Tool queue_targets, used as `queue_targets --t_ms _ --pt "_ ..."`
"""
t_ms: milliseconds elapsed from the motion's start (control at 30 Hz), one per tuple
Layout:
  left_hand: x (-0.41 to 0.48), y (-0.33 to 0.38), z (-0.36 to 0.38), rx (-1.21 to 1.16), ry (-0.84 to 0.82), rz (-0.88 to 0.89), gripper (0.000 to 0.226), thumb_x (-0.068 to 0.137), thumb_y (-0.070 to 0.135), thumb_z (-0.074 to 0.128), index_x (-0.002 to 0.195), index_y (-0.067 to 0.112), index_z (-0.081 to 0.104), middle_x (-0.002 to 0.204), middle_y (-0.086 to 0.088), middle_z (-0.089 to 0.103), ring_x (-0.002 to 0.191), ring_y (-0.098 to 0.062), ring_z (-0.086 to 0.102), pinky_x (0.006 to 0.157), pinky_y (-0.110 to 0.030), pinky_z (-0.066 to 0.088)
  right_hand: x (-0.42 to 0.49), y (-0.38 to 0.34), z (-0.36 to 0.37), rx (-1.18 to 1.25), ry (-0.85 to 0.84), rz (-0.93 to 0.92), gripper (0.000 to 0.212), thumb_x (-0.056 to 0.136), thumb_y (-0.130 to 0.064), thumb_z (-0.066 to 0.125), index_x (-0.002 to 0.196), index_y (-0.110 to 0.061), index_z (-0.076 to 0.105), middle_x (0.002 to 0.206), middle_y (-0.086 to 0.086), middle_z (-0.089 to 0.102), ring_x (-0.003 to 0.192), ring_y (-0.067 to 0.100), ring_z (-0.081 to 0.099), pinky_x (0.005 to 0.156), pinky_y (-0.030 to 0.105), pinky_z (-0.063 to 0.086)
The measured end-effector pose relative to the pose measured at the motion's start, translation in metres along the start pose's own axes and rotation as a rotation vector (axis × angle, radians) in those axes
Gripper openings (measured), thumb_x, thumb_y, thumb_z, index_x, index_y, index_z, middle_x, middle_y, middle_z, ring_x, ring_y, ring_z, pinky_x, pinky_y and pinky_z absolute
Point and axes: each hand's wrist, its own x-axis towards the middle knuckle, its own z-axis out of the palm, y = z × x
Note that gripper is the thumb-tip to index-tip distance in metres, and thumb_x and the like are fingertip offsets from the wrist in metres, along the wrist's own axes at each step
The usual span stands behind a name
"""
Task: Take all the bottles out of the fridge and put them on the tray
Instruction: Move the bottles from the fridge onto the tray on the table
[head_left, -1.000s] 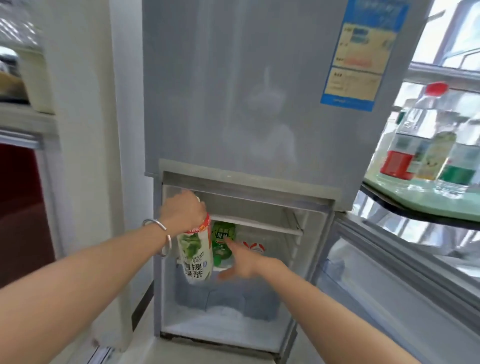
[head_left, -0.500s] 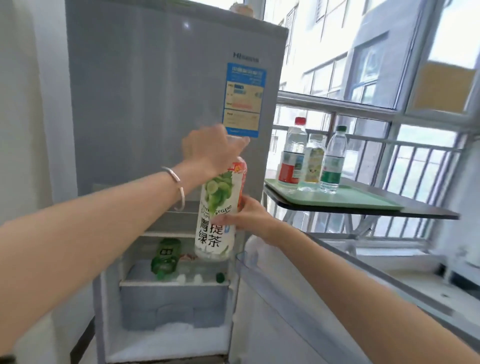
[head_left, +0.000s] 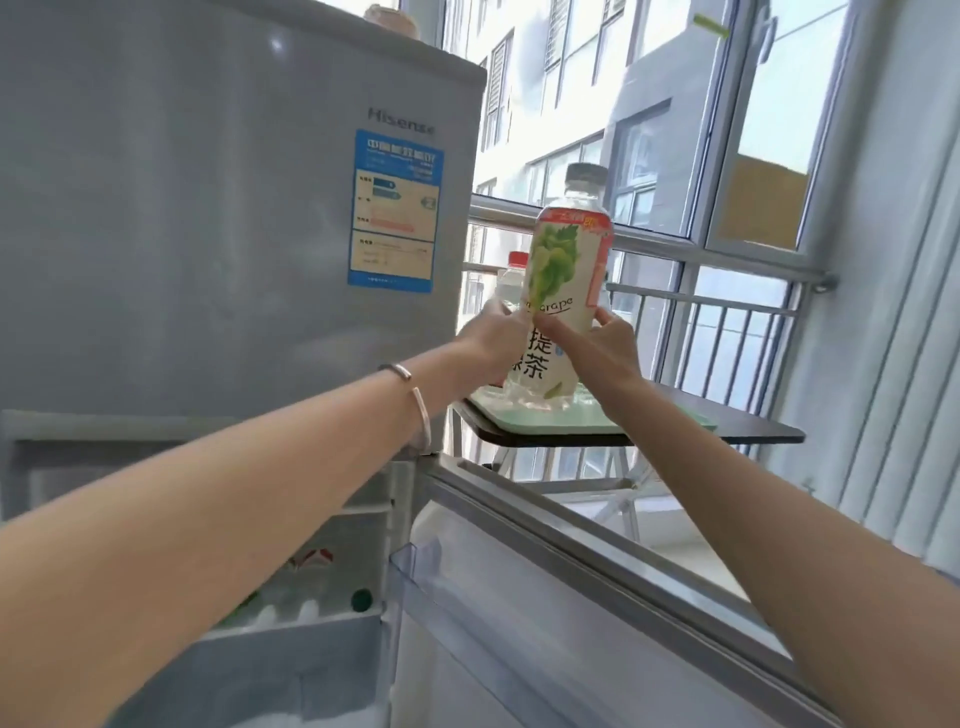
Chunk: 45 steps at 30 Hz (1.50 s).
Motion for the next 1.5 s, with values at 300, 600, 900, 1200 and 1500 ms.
queue_targets --t_ms 300,600,900,1200,1500 --pt "0.04 -0.05 0.062 0.003 -0.17 -0.034 0.048 0.101 0.028 0.033 0.145 0.012 0.033 0.145 -0.012 0.044 0.132 -0.03 0.043 0.11 -0.041 0.034 0.051 0.066 0.019 -0.308 0.084 0.085 0.07 0.069 -0.062 0.073 0.125 -0.021 0.06 0.115 0.0 0.072 0.104 0.024 0.067 0.092 0.048 0.054" --pt "0.069 -0.063 0.075 0.05 -0.235 0.034 0.044 0.102 0.02 0.029 0.139 0.001 0.045 0.142 -0.017 0.048 0.13 -0.031 0.045 0.106 -0.038 0.036 0.08 0.096 0.028 -0.376 0.195 0.106 0.077 0.072 -0.055 0.077 0.127 -0.009 0.05 0.122 0.012 0.061 0.11 0.03 0.06 0.092 0.042 0.051" --pt "0.074 -0.075 0.069 0.015 -0.171 0.028 0.041 0.099 0.019 0.036 0.134 0.003 0.051 0.134 -0.014 0.055 0.124 -0.03 0.051 0.104 -0.038 0.042 0.08 0.099 0.035 -0.505 0.163 0.171 0.07 0.082 -0.052 0.069 0.128 -0.006 0.042 0.126 0.014 0.057 0.112 0.031 0.057 0.087 0.039 0.047" --pt "0.015 -0.082 0.011 0.233 -0.035 0.118 0.04 0.095 0.007 0.036 0.132 0.012 0.05 0.126 -0.01 0.06 0.108 -0.029 0.06 0.091 -0.038 0.051 0.008 0.06 0.086 -0.497 0.096 -0.364 0.011 0.091 -0.009 0.059 0.102 -0.01 0.057 0.089 0.004 0.063 0.078 0.021 0.062 0.069 0.036 0.055" --pt "-0.073 -0.157 -0.069 0.617 -0.1 0.054 0.032 0.085 0.018 0.051 0.115 0.012 0.06 0.116 -0.011 0.068 0.105 -0.029 0.063 0.088 -0.039 0.051 -0.079 0.039 0.154 -0.602 -0.503 -0.279 0.021 0.088 -0.019 0.048 0.106 -0.015 0.059 0.104 0.015 0.069 0.094 0.035 0.064 0.079 0.04 0.052"
